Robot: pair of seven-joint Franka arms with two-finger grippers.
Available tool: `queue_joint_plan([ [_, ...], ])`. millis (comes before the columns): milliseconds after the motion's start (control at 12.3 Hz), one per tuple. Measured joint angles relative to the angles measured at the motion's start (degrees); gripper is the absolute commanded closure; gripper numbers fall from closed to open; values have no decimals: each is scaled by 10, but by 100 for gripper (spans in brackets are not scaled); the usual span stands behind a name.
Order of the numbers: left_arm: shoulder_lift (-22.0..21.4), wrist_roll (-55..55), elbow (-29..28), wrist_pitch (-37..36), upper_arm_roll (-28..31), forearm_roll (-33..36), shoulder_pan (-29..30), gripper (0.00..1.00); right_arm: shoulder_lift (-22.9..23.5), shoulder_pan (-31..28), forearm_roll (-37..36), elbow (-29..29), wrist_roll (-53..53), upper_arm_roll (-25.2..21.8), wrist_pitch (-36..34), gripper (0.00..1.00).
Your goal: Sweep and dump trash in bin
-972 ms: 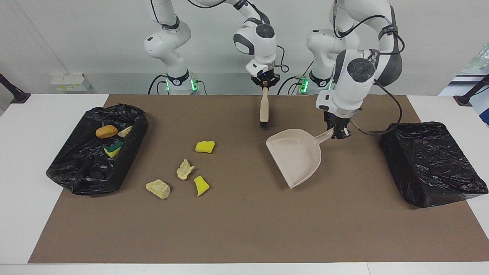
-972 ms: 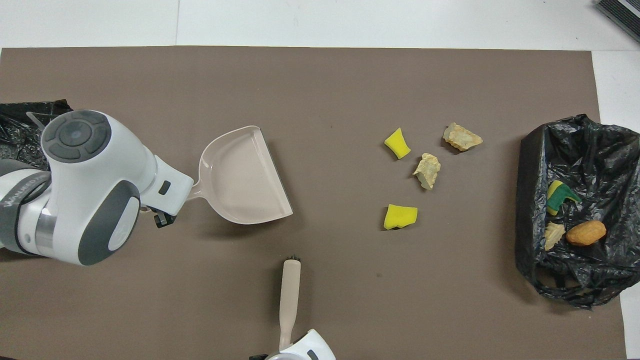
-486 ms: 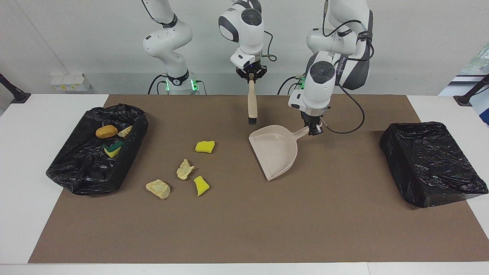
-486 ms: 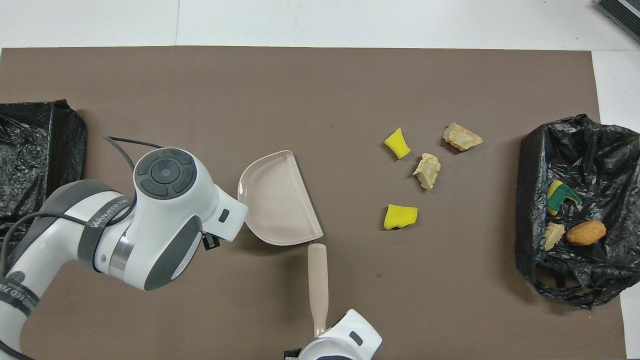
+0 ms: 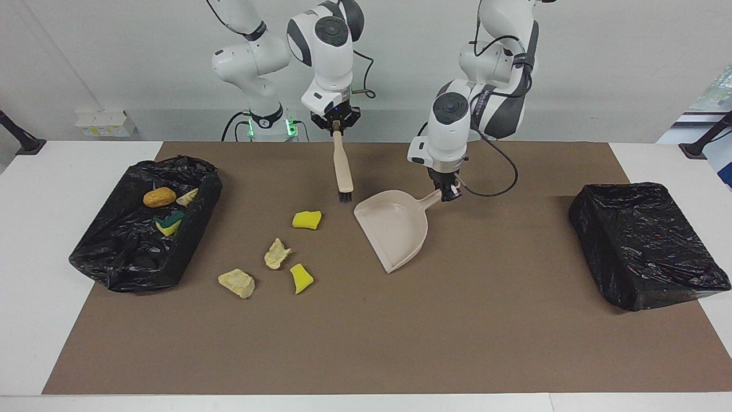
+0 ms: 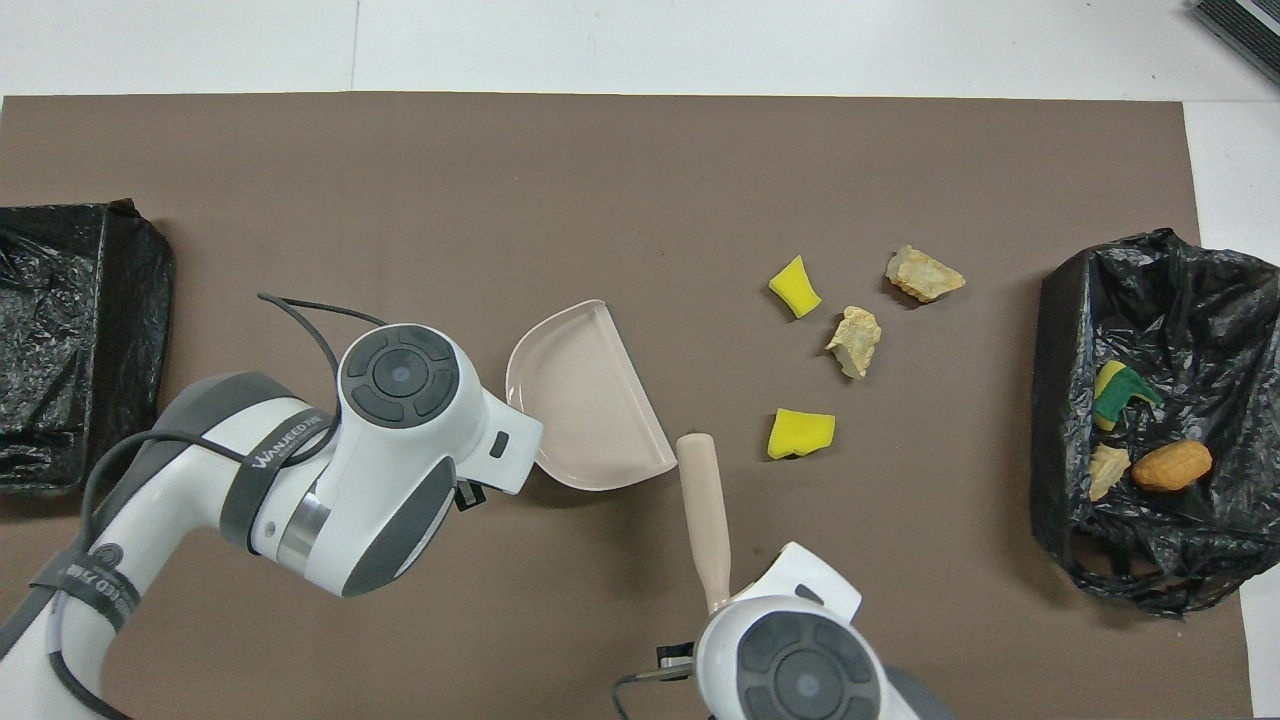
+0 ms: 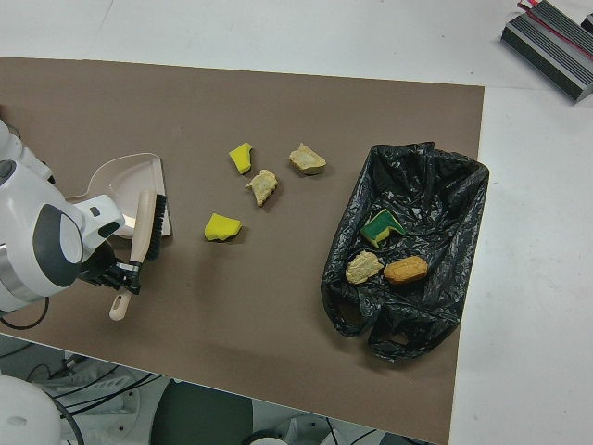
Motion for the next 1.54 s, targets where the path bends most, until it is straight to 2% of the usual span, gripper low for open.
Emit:
queue_joint_plan([
  [243, 5, -17, 2, 0, 0, 0, -13, 100, -38, -119, -25, -7, -162, -1, -29, 100],
  [405, 5, -20, 2, -6, 0, 0, -23, 100, -50, -193, -68, -11, -256, -2, -28, 100],
  [648, 5, -23, 2, -25, 0, 0, -41, 100, -42, -297, -92, -18, -407, -1, 27, 100],
  [810, 5, -23, 2, -32, 0, 0, -46, 100, -18, -367, -93, -18, -485, -2, 66, 100],
  [972, 4, -23, 2, -38, 0, 0, -51, 100, 22, -378, -100, 2, -489, -2, 85, 100],
  [1296, 3, -31, 2, -53, 0, 21, -63, 100, 132, -379, -131, 111, -472, 0, 79, 100],
  [1539, 3, -58, 2, -71, -1, 30, -72, 100, 196, -381, -146, 156, -423, -1, 78, 100],
])
